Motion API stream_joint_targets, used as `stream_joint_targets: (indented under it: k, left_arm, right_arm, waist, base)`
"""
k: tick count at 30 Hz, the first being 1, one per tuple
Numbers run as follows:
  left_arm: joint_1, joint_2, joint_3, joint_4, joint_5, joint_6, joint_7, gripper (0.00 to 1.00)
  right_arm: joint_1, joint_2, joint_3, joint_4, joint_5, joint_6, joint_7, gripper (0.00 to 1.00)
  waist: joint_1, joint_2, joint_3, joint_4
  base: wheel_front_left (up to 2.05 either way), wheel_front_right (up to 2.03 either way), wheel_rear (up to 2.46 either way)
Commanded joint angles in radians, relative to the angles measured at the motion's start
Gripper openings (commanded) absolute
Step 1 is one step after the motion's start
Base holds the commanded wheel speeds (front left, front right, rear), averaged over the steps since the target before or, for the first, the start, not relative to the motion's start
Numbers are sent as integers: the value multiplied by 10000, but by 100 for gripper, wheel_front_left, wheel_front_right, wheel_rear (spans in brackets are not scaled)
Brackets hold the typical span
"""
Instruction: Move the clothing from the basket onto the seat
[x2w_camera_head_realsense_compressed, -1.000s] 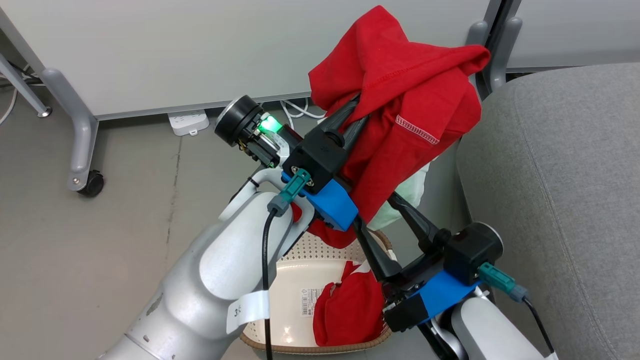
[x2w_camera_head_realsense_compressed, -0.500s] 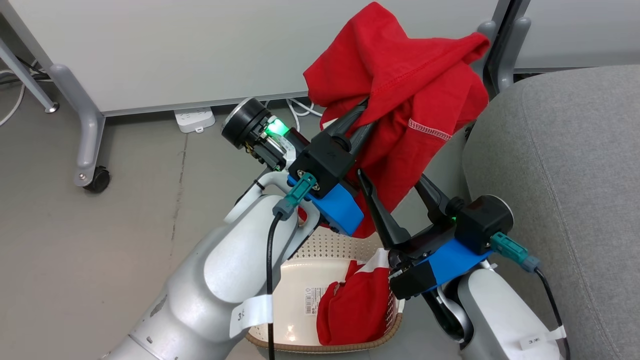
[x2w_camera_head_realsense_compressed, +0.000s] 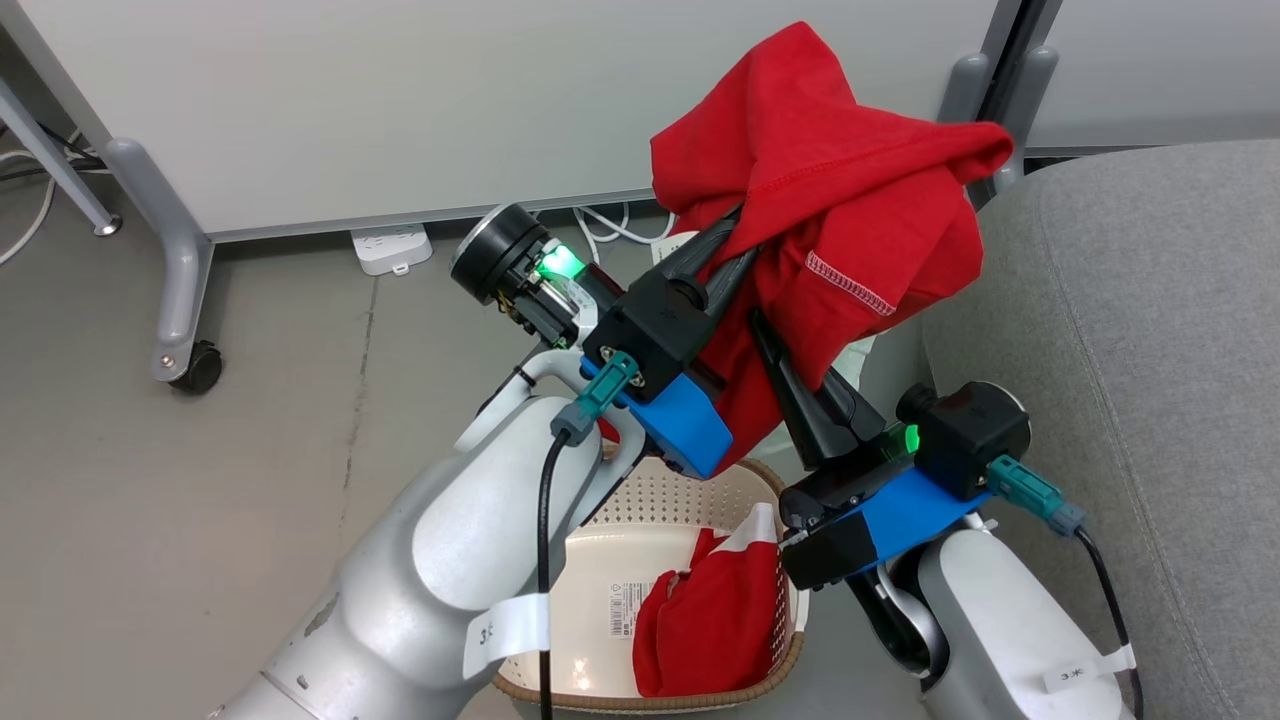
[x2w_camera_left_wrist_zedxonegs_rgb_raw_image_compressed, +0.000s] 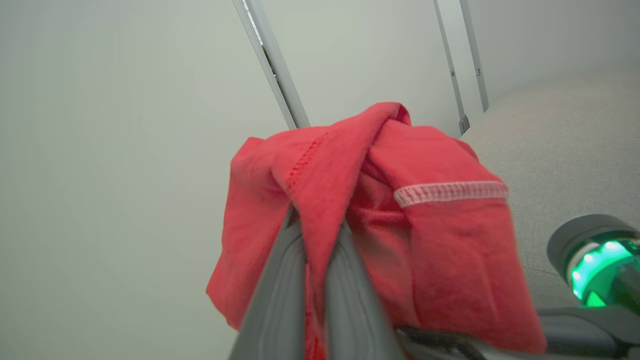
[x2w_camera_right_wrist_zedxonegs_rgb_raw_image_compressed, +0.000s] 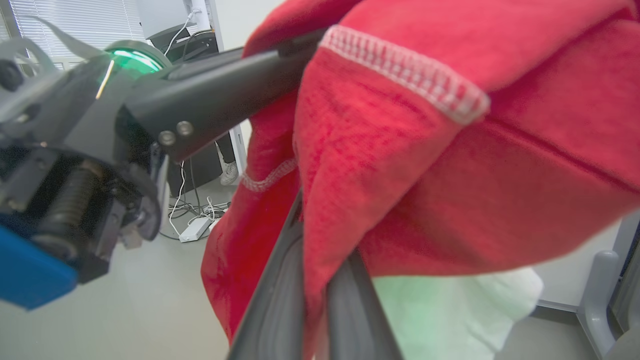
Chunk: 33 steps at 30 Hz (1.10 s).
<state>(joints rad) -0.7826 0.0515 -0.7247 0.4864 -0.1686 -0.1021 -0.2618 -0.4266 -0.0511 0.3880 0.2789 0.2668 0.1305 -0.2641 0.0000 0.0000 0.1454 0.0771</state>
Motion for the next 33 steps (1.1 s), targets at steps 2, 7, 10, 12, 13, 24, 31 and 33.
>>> stream_joint_targets:
  k: [2,7,10,12,13,24,31,33]
  left_arm:
    - [75,-18,-19,24,-58,35,-48,0]
    - [98,-19,-30,40,-54,25,-48,0]
    - [98,-19,-37,50,-49,15,-48,0]
    - [103,-19,-41,58,-47,10,-48,0]
    - [112,-19,-45,63,-43,8,-48,0]
    - [124,-16,2,-2,-60,97,-48,100]
    - [76,-17,48,-1,-69,114,-48,100]
    - [51,-17,66,-10,-69,117,-48,100]
  right_arm:
    - [-12,11,16,-5,21,5,-6,0]
    - [26,11,25,-40,29,5,-6,0]
    - [49,11,17,-53,18,5,-6,0]
    - [80,11,11,-72,-1,5,-6,0]
    - [96,11,10,-80,-9,5,-6,0]
    - [107,12,-32,-121,-65,5,-6,0]
    - [70,12,-85,-124,-138,5,-7,0]
    - [62,12,-115,-116,-132,5,-7,0]
  waist:
    - [0,0,-37,-22]
    - [0,0,-62,-49]
    - [0,0,-63,-59]
    - [0,0,-64,-67]
    - [0,0,-66,-71]
    - [0,0,-21,-76]
    - [0,0,64,-74]
    - [0,0,103,-79]
  base:
    - [0,0,0]
    - [0,0,0]
    - [0,0,0]
    - [0,0,0]
    - [0,0,0]
    - [0,0,0]
    - [0,0,0]
    - [0,0,0]
